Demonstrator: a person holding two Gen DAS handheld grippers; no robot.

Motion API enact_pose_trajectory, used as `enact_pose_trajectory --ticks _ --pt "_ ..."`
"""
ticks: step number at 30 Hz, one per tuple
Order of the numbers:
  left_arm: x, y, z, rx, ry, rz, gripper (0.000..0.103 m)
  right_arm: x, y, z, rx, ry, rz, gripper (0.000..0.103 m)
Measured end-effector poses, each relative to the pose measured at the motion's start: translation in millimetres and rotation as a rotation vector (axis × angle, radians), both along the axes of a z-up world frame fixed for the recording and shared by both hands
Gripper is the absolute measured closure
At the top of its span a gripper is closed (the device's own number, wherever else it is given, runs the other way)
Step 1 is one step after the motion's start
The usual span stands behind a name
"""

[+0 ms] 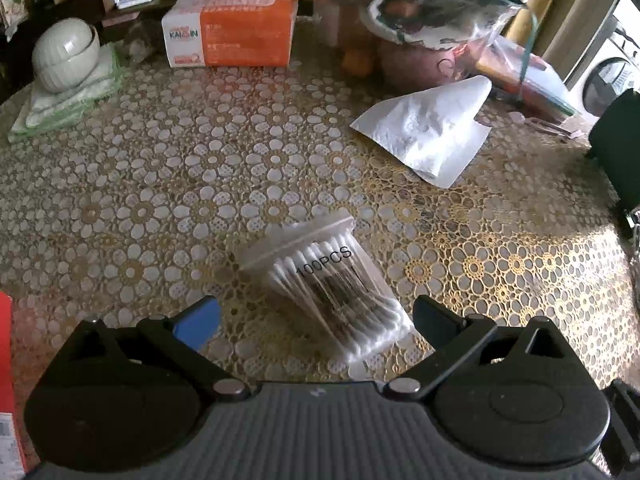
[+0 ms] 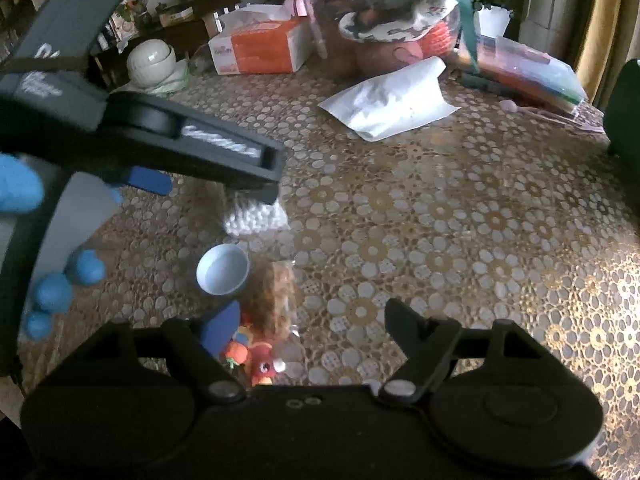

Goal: Organize objects
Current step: 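Grasp the cotton swab pack with the left gripper while the right gripper grasps the bagged snack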

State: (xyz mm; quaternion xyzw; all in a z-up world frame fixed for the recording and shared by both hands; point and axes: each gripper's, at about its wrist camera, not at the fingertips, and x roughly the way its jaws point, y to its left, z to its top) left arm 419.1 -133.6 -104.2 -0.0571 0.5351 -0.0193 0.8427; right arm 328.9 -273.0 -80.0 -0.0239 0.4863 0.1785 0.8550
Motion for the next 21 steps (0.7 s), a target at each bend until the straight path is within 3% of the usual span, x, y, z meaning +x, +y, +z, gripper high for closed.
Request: enact_pose_trajectory --ticks 6,8,18,21 --pt "5.3 -5.9 -15.3 0.011 0.037 0.014 0.0 3.4 9.5 -6.7 -0.028 -0.008 0.001 0.03" --pt "5.7 -10.5 -17.5 0.028 0.039 0.013 0.0 5.8 10.0 -10.4 -0.037 0.002 -0.01 0.038" --pt "2.5 -23.5 -22.1 0.12 -0.002 -0.017 0.002 7.6 11.1 -14.6 -0.05 -0.004 -0.025 0.057" --pt "0.0 -23.8 -19.4 0.123 -0.023 -0.037 0.012 2.5 13.1 -15.3 -0.074 -0.025 -0.021 0.062"
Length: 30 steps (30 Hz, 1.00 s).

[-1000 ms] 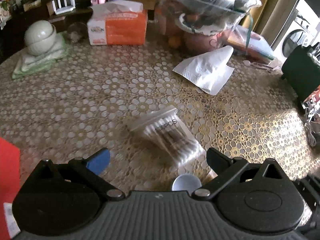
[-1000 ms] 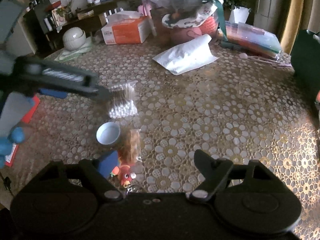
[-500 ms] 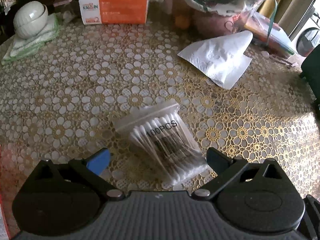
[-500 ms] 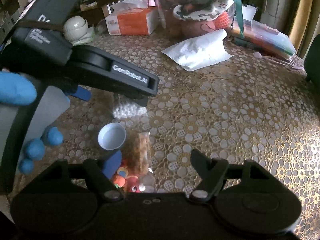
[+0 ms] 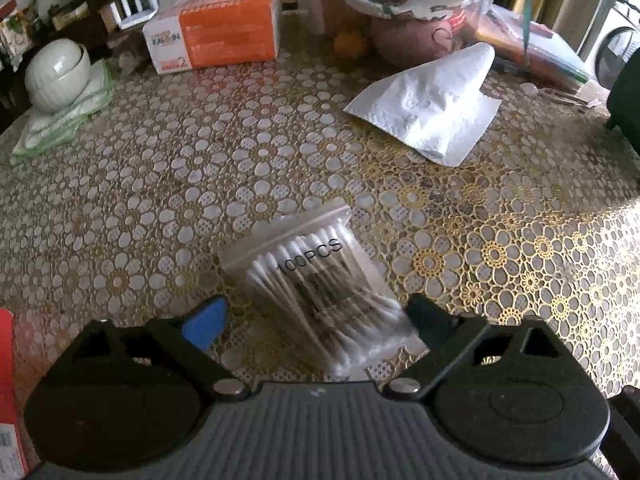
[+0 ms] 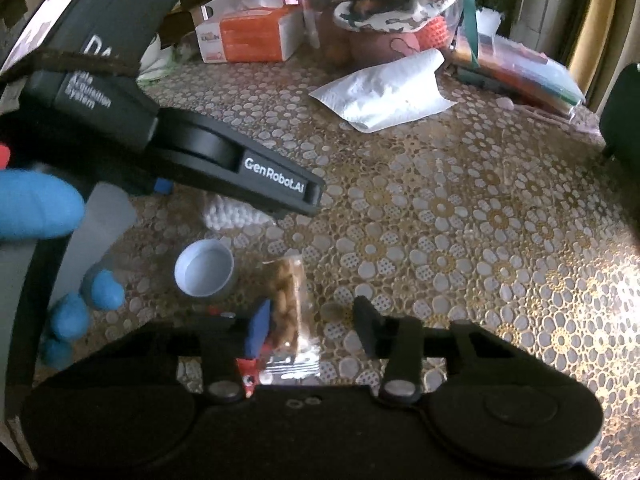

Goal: Organize objects
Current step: 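Grasp the cotton swab pack with the left gripper while the right gripper grasps the bagged snack, then lift the swab pack and bagged snack and carry both over the red box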

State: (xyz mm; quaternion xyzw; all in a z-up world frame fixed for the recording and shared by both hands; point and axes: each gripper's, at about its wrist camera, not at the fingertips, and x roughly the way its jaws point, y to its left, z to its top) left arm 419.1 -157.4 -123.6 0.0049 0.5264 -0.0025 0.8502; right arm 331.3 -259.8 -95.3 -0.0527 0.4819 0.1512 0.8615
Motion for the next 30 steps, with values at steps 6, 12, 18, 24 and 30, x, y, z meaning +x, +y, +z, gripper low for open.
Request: enact_pose_trajectory --ticks 6,12,18,24,30 --pt "-5.8 -1.3 9.6 0.007 -0.029 -0.021 0.055 -3.9 -2.7 0.9 -0.02 -0.022 -0.003 0.076" --pt "-14.0 3.0 14.8 0.033 -0.029 -0.046 0.064 -9.1 -15.2 2.9 0.009 -0.017 -0.042 0.079" --pt "-31.0 22.3 28.2 0.006 -0.029 -0.04 0.065 -17.3 -32.1 13.3 0.078 0.008 -0.097 0.079" --pt "-61.0 40.5 50.0 -0.032 -0.045 -0.047 0.065 -36.2 -37.0 32.2 0.121 0.005 -0.123 0.079" --pt "-100.0 58.7 73.8 -0.067 -0.066 -0.055 0.065 -63.6 -25.3 54.9 0.139 -0.01 -0.108 0.079"
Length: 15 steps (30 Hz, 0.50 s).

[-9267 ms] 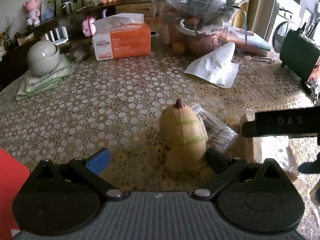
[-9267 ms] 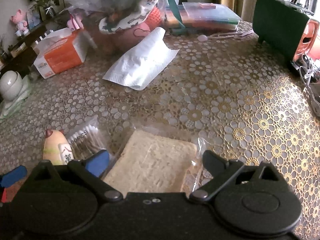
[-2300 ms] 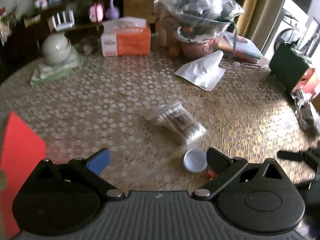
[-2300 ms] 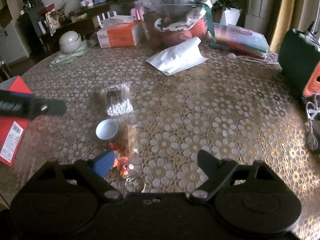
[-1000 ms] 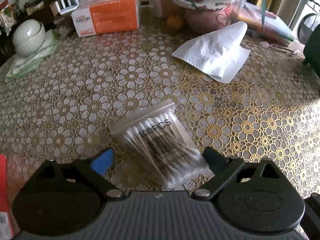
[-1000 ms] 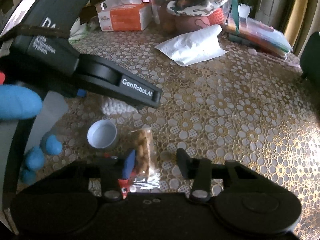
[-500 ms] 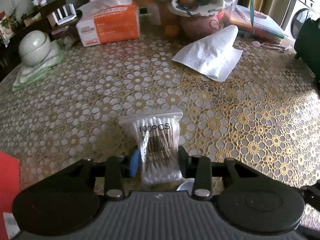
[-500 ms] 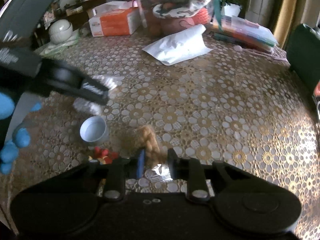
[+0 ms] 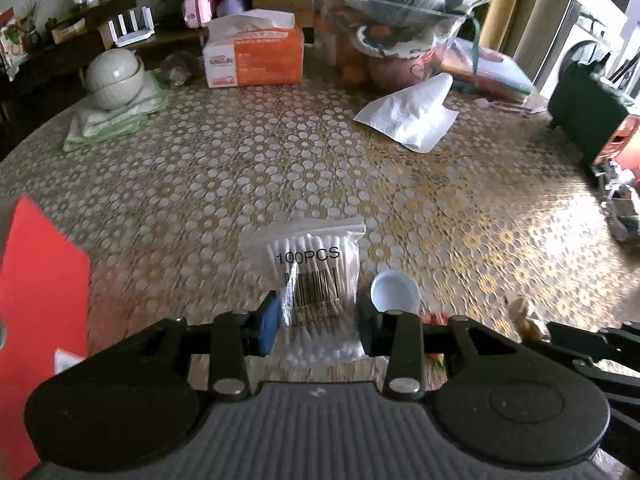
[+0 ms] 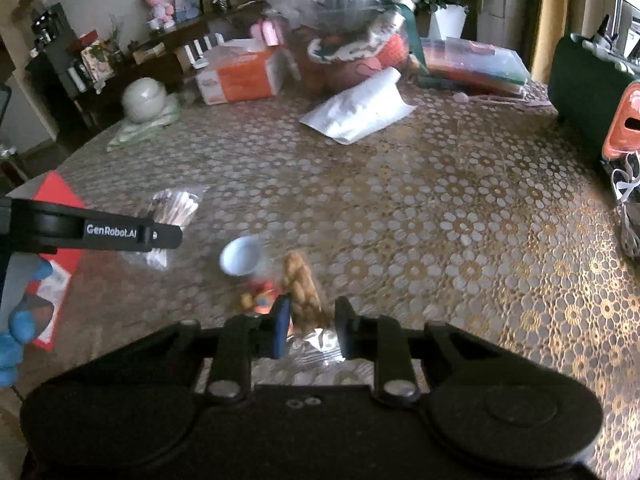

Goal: Organize objects
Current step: 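Lift the swab pack and bagged snack and carry both over the red box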

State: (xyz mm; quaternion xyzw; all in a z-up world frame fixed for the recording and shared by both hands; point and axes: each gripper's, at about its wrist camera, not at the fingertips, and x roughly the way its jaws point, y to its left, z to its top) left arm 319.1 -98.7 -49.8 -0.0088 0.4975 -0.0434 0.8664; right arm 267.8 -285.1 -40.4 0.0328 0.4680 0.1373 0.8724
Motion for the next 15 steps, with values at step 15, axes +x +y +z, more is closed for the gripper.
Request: enact_pose_trajectory --ticks 15 --pt "-98.1 72.7 48.1 -0.075 -0.06 0.024 0.065 -66.7 75.9 55.6 0.044 -0.072 0.089 0.079"
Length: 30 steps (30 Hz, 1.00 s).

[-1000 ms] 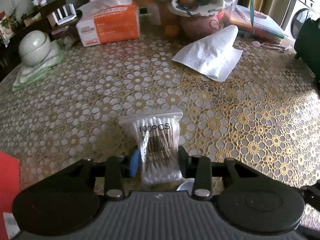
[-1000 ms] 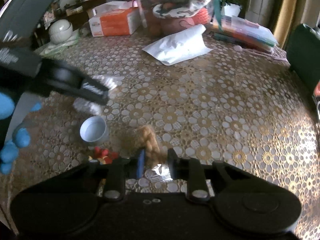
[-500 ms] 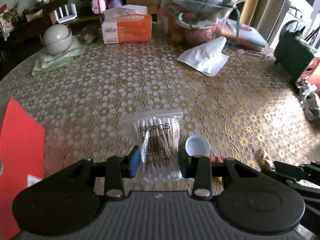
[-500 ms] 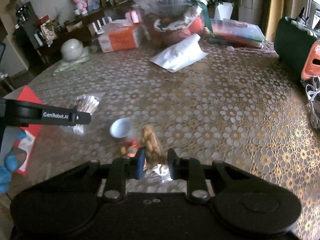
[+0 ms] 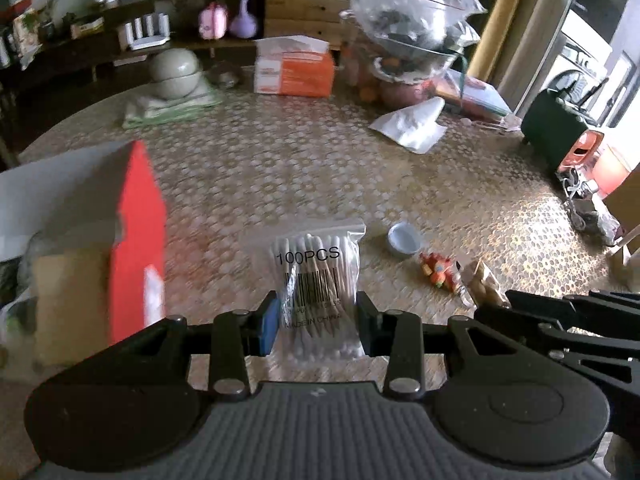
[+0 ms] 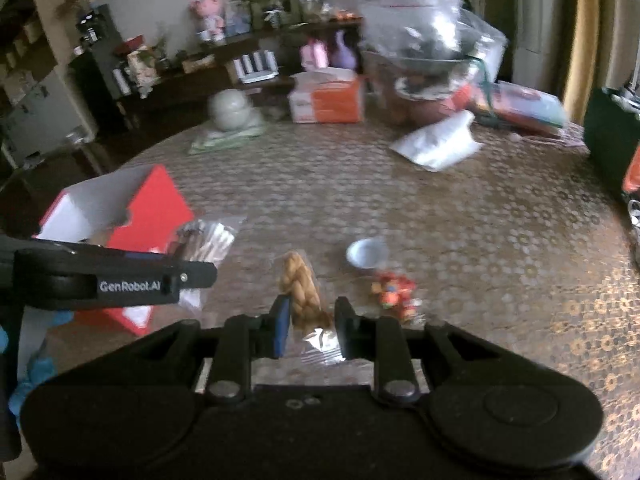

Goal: Organize objects
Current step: 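Lift the swab pack and bagged snack and carry both over the red box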

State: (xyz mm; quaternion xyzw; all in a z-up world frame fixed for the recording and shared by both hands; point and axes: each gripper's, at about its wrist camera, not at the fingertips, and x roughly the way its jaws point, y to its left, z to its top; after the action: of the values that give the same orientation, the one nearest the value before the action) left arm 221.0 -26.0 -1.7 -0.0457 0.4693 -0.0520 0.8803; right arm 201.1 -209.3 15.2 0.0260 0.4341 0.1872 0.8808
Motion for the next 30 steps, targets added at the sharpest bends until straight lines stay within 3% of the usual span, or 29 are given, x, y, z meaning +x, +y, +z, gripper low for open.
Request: enact_pose_trajectory --ticks 14,30 --pt "-59.2 99.1 33.1 -0.001 -0.057 0.07 0.065 -29.1 99.8 22.9 0.027 -0.017 0.135 0.079" --pt "-72.9 215.6 39.1 0.086 -0.081 0.228 0.065 -21.3 223.6 24.7 0.017 -0.022 0.249 0.079"
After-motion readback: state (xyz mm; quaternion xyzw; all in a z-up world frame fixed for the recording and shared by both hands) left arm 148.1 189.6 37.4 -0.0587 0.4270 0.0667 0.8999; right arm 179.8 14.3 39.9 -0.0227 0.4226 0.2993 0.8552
